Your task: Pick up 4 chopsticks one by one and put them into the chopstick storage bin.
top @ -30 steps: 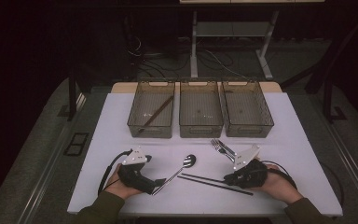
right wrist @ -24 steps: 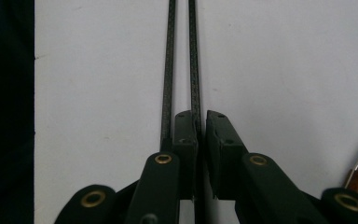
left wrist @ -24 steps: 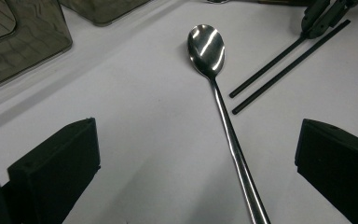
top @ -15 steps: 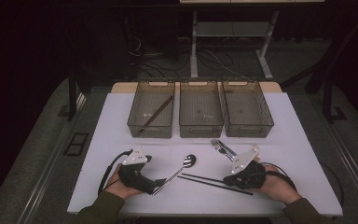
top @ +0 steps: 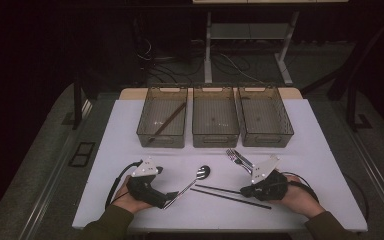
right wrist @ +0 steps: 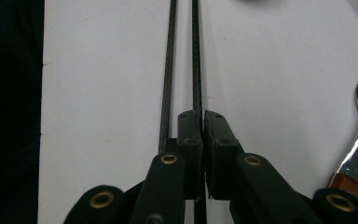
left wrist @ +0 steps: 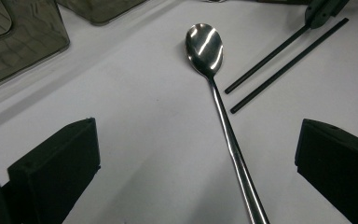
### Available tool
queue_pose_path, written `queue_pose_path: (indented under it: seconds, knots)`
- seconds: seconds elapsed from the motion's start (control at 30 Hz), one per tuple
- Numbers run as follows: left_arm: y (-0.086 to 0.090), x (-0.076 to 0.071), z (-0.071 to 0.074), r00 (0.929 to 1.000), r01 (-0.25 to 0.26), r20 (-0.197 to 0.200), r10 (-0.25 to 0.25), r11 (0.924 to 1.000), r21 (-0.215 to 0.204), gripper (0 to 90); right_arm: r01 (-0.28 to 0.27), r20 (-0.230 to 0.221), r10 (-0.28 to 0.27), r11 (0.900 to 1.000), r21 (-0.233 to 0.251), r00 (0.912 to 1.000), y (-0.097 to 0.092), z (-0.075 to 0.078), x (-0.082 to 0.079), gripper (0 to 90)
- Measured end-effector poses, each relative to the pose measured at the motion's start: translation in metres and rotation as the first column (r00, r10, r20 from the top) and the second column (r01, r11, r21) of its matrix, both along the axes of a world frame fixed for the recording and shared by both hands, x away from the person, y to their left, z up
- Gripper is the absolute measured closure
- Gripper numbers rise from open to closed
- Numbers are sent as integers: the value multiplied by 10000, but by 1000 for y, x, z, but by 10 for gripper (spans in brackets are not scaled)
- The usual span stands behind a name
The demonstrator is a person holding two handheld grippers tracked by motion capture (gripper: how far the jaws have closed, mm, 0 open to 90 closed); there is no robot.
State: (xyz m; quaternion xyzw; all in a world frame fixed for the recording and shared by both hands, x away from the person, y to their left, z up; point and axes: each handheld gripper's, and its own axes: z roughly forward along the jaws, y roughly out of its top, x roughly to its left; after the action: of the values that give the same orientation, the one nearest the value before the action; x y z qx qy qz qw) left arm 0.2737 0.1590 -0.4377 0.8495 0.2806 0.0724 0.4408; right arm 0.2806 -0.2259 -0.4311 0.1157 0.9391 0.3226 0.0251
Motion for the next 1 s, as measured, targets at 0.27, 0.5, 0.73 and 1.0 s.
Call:
queue_pose_path:
  seconds: [0.27, 0.5, 0.73, 1.0]
  knots:
    - [0, 0, 0, 10000, 2, -4, -2, 10000, -12, 0, 171, -28, -170, 9986, 506, 9999, -7, 6, 2, 859]
    - [2, -2, 0, 10000, 12, 18, -12, 9999, -134, 0, 240, -7, -240, 9955, 919, 9997, -13, 11, 3, 859]
    - [3, -5, 1, 9999, 99, 90, -96, 9995, -287, 0, 324, -48, -321, 9920, 1216, 9995, -16, 15, 3, 859]
    - [5, -9, 1, 9997, 52, 255, -35, 9978, -659, 0, 694, -317, -650, 9838, 1650, 9974, -21, 21, 3, 859]
